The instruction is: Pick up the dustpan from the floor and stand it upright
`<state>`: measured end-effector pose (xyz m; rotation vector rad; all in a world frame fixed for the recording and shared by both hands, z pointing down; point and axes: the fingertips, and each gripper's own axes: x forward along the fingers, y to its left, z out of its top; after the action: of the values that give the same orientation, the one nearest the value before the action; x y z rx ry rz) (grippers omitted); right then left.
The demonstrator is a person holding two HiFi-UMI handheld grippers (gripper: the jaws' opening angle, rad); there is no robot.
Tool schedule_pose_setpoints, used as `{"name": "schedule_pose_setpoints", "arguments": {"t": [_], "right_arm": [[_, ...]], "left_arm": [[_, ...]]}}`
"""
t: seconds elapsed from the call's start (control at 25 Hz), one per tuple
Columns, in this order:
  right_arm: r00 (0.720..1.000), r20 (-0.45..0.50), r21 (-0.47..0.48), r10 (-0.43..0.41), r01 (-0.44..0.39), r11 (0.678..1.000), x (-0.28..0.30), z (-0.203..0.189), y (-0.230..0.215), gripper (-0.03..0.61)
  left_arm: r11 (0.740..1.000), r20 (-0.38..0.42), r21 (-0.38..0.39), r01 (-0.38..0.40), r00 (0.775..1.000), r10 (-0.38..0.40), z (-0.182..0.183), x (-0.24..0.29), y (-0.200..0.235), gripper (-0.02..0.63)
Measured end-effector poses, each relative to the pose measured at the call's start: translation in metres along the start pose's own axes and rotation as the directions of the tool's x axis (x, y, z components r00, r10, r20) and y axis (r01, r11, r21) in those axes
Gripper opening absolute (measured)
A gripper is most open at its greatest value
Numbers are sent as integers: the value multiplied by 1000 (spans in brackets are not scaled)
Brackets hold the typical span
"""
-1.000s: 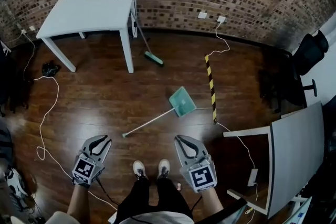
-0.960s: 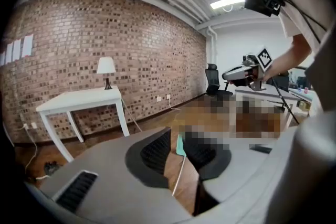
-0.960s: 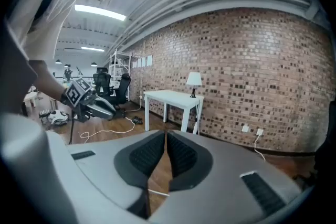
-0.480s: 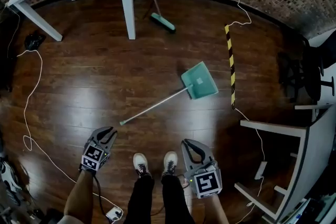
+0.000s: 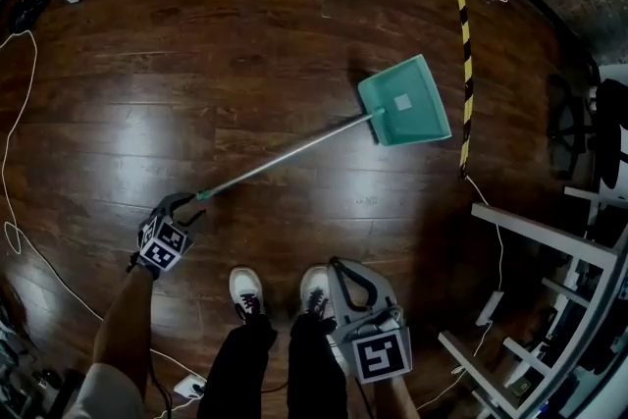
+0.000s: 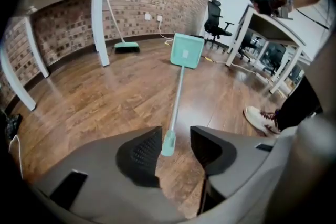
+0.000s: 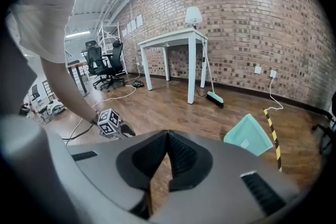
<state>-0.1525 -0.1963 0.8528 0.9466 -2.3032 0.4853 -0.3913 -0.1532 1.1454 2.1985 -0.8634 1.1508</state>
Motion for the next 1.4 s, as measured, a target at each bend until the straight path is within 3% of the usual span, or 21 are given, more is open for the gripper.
{"name": "schedule_pose_setpoints", "arguments": {"t": [0.24, 0.32, 0.44, 0.48, 0.56, 0.76, 1.08, 1.28, 1.4], "right_arm": [[1000, -5, 78, 9, -9, 997, 33, -50, -7, -10], [1000, -16, 70, 8, -7, 998, 35, -65, -11, -11], [1000, -23, 60, -8, 10, 998, 35, -81, -20, -11], [1000, -24, 70, -11, 13, 997, 34, -84, -22, -11], [999, -33, 91, -8, 11, 996, 29, -88, -24, -11], [1000, -5, 118, -21, 21, 993, 10, -68, -33, -11], [989, 103, 141, -109, 94, 985, -51, -15, -65, -11], [977, 119, 287, -175, 135, 948, -101, 19, -90, -9], [961, 168, 296, -218, 162, 941, -148, 60, -118, -10]], "left_arm": [[995, -26, 73, -65, 997, 67, -41, 64, 26, 209], [994, -23, 100, -47, 999, 49, -45, 77, 23, 209], [996, -14, 84, -29, 999, 31, -43, 92, 25, 209], [997, -18, 77, -29, 999, 31, -42, 95, 25, 207], [997, -41, 75, -23, 999, 26, -43, 96, 19, 136], [999, -72, 51, -20, 997, 24, -33, 79, 12, 127], [996, -26, 77, -38, 999, 41, 50, -4, -16, 126], [986, 38, 151, -64, 998, 59, 142, -66, -41, 126], [986, 76, 154, -67, 996, 56, 209, -98, -62, 126]]}}
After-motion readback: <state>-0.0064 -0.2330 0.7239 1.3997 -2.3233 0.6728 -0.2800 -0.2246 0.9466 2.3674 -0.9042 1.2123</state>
